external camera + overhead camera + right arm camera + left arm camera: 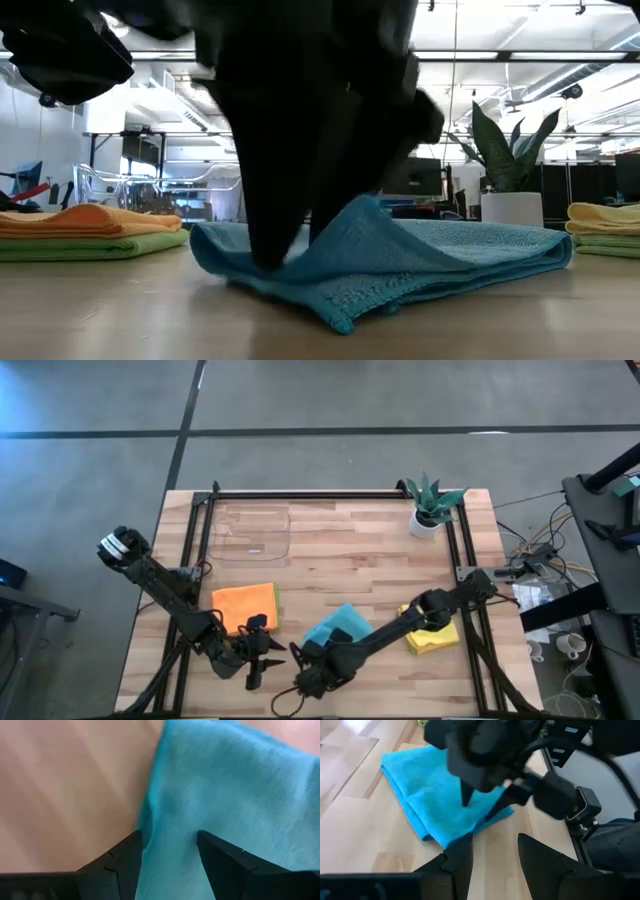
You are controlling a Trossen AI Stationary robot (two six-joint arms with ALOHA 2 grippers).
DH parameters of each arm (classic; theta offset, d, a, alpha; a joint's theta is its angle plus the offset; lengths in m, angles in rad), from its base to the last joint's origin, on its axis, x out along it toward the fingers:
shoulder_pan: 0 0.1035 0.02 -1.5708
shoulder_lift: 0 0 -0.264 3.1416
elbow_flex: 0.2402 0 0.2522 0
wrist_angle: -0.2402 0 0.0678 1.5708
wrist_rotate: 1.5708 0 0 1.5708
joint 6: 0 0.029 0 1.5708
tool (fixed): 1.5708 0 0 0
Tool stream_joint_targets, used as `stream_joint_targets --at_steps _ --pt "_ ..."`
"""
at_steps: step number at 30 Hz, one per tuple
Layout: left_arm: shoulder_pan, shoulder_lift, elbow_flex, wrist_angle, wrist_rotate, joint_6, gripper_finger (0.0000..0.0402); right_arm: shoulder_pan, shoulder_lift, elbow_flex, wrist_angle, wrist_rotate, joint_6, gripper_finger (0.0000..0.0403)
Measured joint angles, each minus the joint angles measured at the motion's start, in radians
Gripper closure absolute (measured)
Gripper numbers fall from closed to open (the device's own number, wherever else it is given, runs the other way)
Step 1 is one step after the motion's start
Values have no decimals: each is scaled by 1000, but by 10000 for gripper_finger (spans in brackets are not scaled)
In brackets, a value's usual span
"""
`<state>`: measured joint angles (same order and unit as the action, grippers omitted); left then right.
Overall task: Fold microfiber towels
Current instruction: Fold the blue microfiber cloth
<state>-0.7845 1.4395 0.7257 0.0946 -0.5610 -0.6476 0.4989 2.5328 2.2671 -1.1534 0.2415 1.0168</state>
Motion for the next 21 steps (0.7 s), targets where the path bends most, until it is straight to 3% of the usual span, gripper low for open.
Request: stream_joint_targets --at_steps 21 --pt "0 0 -1 1 0 0 262 8 9 -53 106 52 -223 223"
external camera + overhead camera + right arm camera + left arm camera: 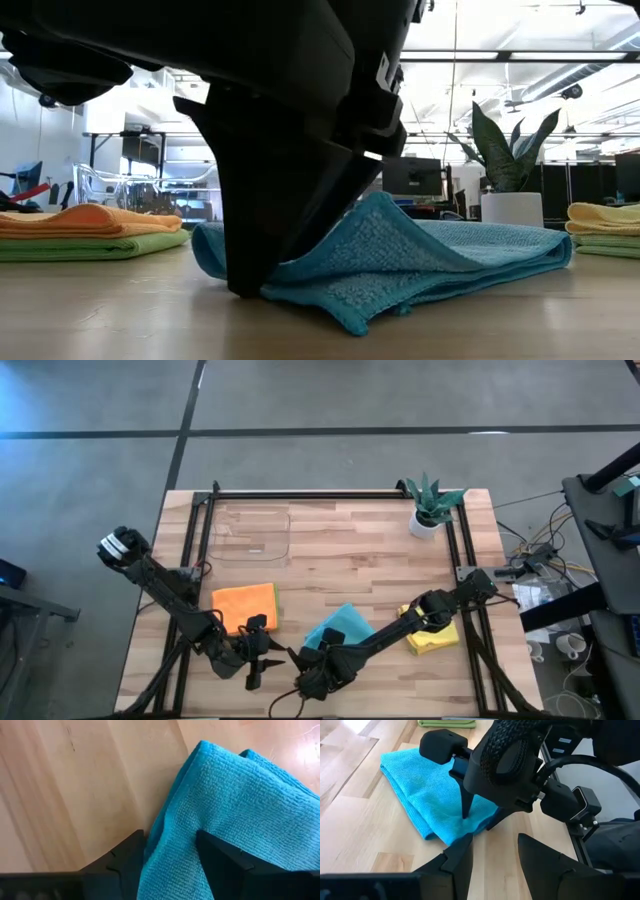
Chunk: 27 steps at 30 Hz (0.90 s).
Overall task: Fold microfiber towels
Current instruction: Fold the blue microfiber cloth
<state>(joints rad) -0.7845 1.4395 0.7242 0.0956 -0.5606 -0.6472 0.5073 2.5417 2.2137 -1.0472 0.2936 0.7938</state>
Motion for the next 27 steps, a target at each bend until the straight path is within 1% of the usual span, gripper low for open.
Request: stream_joint_targets --at_steps 2,4,11,12,15,21,27 --pt "0 0 0 0 0 0 262 0 -3 -13 13 -1 -1 238" --pt "0 0 0 0 0 0 262 1 -4 -19 26 0 -2 260" --pt "0 0 0 0 0 0 262 -2 -5 -9 28 25 13 377" --pt "0 0 0 0 0 0 262 -2 -9 -9 29 23 14 384" --pt "0 0 -1 0 0 0 262 -2 -29 0 8 19 28 387" --pt "0 0 -2 1 0 0 262 -2 -111 4 -42 17 43 389" --pt "0 0 -6 1 -1 0 262 -2 -138 4 -56 17 43 389"
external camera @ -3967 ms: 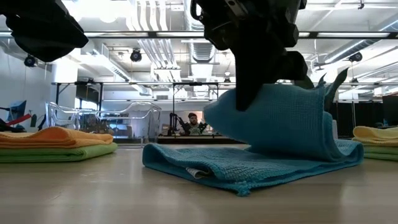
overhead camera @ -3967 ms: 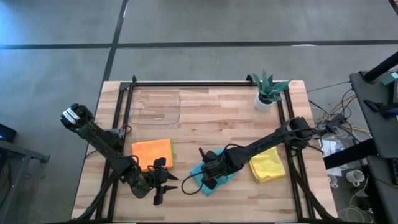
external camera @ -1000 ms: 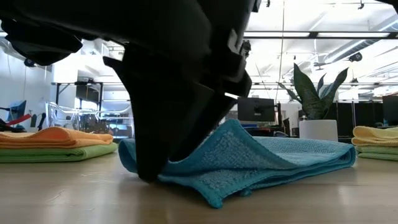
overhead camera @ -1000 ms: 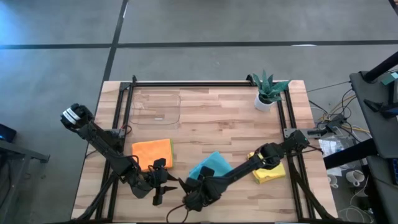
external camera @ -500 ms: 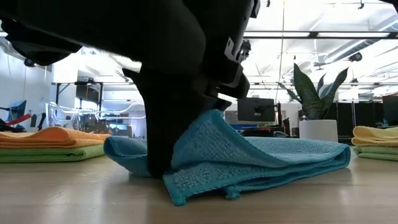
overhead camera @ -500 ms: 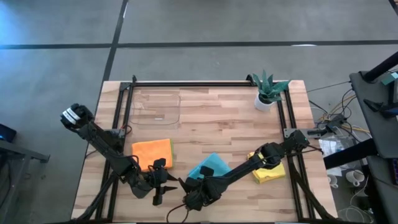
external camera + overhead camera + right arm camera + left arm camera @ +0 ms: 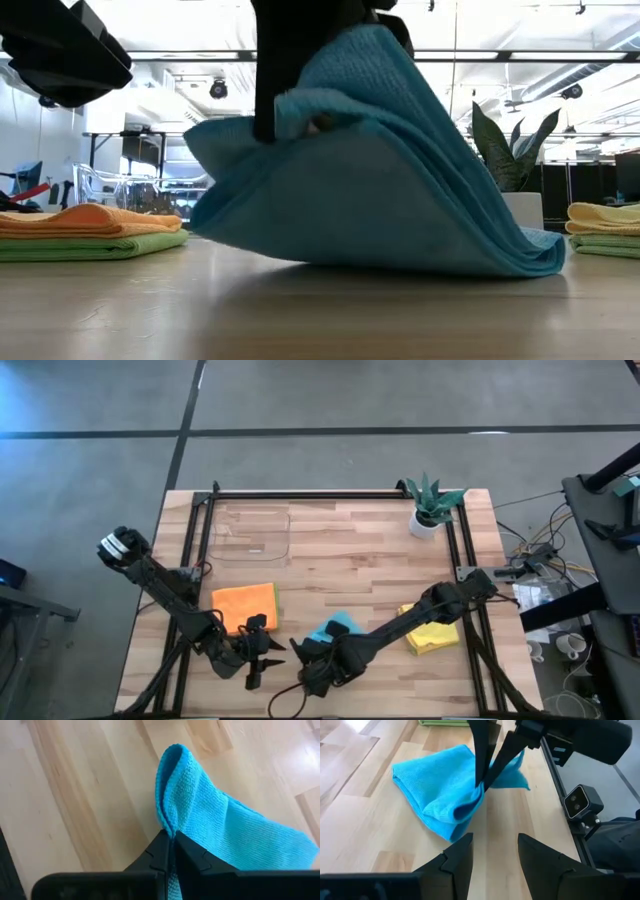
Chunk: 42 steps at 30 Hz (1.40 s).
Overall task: Fold microfiber towels
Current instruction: Fold the blue microfiber cloth
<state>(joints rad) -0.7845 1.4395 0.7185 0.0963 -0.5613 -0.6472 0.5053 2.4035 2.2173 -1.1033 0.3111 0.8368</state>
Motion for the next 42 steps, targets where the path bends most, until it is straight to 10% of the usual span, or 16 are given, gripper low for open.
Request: stream_joint_targets --at_steps 20,28,42 --pt "0 0 -5 -1 0 0 262 1 89 -28 97 -23 -50 317" --pt "0 0 -6 0 0 0 262 1 89 -11 87 -23 -28 386" --pt "0 0 -6 0 0 0 262 2 85 63 -116 2 87 389"
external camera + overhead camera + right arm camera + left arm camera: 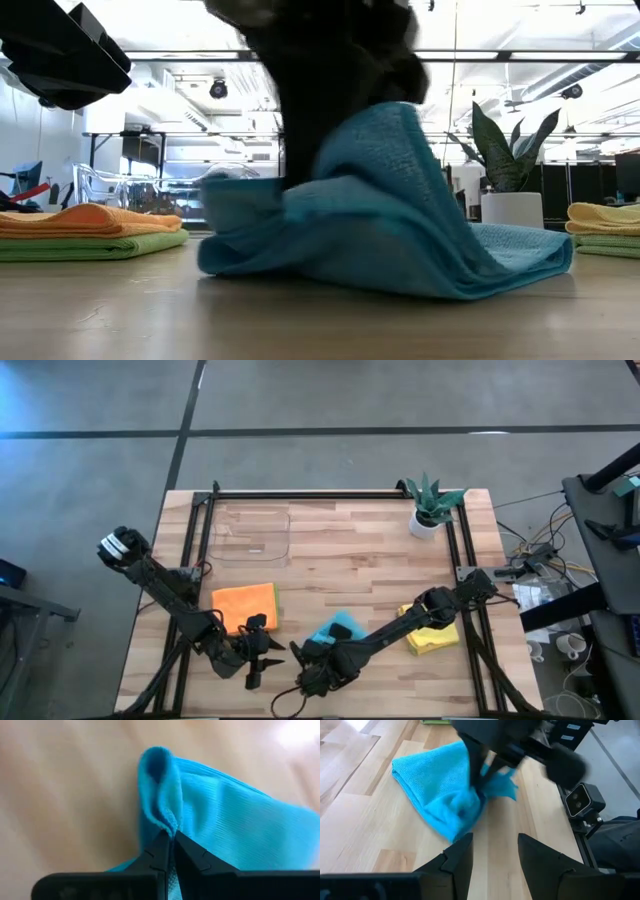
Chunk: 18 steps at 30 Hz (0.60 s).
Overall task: Fold microfiber towels
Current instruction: Fold the blue microfiber cloth
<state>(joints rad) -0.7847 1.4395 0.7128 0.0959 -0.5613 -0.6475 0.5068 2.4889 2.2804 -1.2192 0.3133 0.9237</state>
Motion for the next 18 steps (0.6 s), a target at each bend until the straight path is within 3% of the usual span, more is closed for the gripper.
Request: stream_joint_targets --at_steps 5,12,18 --pt "0 0 0 0 0 0 262 -1 -1 -24 -187 25 178 389" --pt "0 0 0 0 0 -1 262 12 -8 -9 -30 -24 -18 390" --pt "0 0 0 0 0 -1 262 3 -5 -11 -29 -3 -7 390"
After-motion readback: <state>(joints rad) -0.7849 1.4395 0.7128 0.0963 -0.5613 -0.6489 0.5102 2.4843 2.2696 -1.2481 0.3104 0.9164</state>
